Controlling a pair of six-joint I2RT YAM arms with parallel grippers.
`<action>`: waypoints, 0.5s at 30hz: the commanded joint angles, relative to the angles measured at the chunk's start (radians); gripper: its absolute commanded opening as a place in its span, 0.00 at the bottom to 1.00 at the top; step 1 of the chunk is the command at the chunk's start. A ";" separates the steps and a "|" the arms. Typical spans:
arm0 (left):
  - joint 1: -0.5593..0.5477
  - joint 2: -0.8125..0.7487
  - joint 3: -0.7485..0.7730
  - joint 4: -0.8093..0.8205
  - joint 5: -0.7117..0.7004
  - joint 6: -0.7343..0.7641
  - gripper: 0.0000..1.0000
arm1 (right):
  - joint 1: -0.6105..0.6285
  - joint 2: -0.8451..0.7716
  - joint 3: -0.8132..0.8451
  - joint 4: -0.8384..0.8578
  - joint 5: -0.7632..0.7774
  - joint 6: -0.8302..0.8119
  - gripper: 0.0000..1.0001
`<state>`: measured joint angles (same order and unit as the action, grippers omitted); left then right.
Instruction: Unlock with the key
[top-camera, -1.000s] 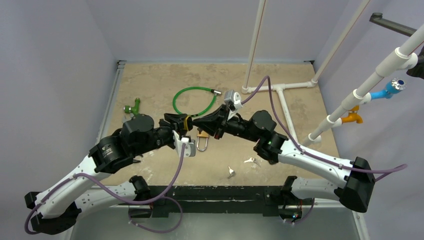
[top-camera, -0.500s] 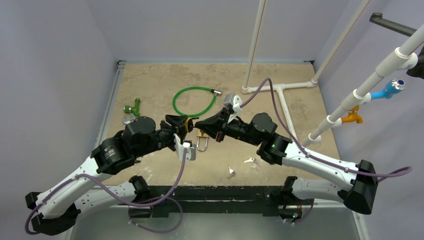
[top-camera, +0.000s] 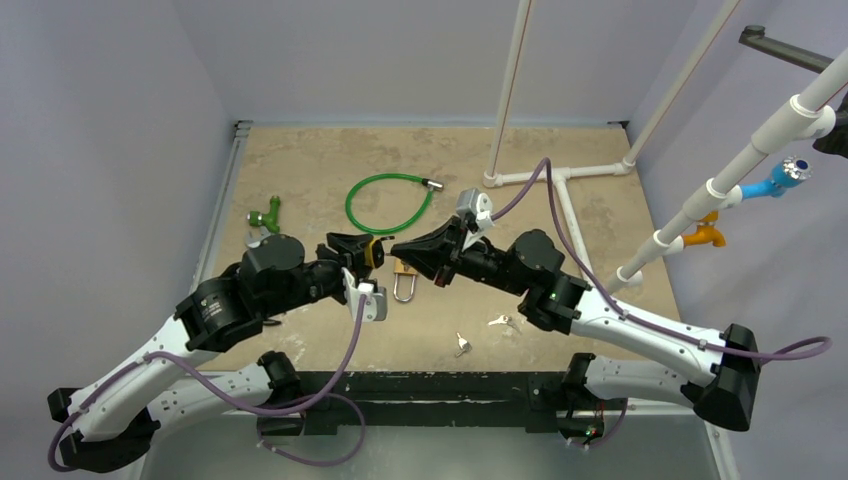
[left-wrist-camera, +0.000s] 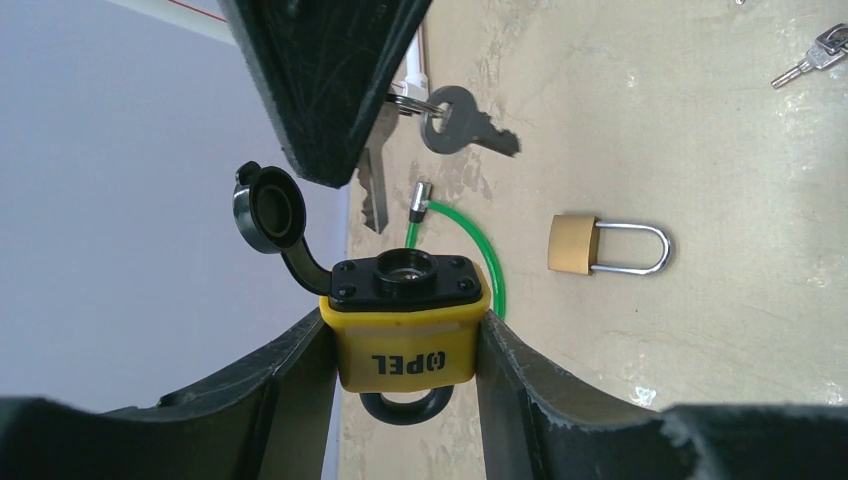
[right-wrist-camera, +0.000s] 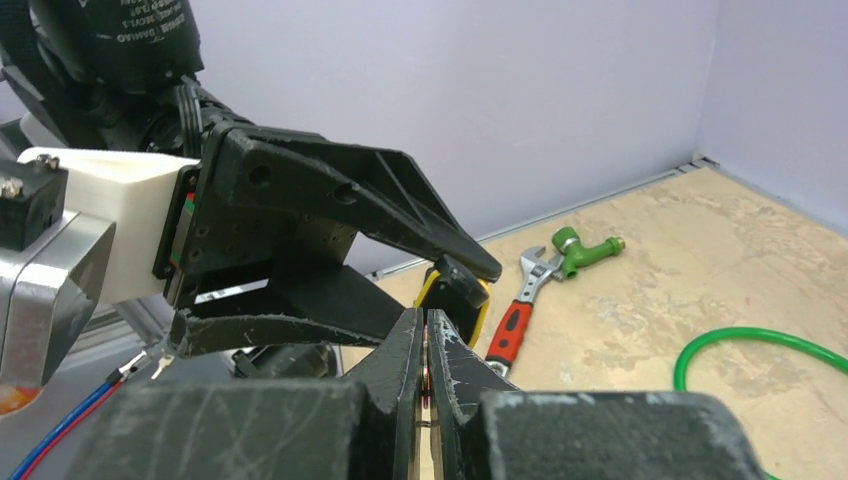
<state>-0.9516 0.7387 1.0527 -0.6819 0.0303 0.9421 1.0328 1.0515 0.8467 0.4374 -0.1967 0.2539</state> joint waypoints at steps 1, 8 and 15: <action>-0.001 -0.027 0.049 0.061 0.018 -0.052 0.00 | 0.024 -0.015 0.022 0.013 0.009 -0.016 0.00; -0.001 -0.031 0.038 0.085 0.017 -0.030 0.00 | 0.031 -0.002 0.030 -0.001 0.017 -0.021 0.00; -0.001 -0.031 0.045 0.072 0.044 -0.025 0.00 | 0.034 0.029 0.052 0.013 0.017 -0.035 0.00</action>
<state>-0.9516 0.7231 1.0546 -0.6804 0.0486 0.9180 1.0603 1.0672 0.8471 0.4122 -0.1959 0.2424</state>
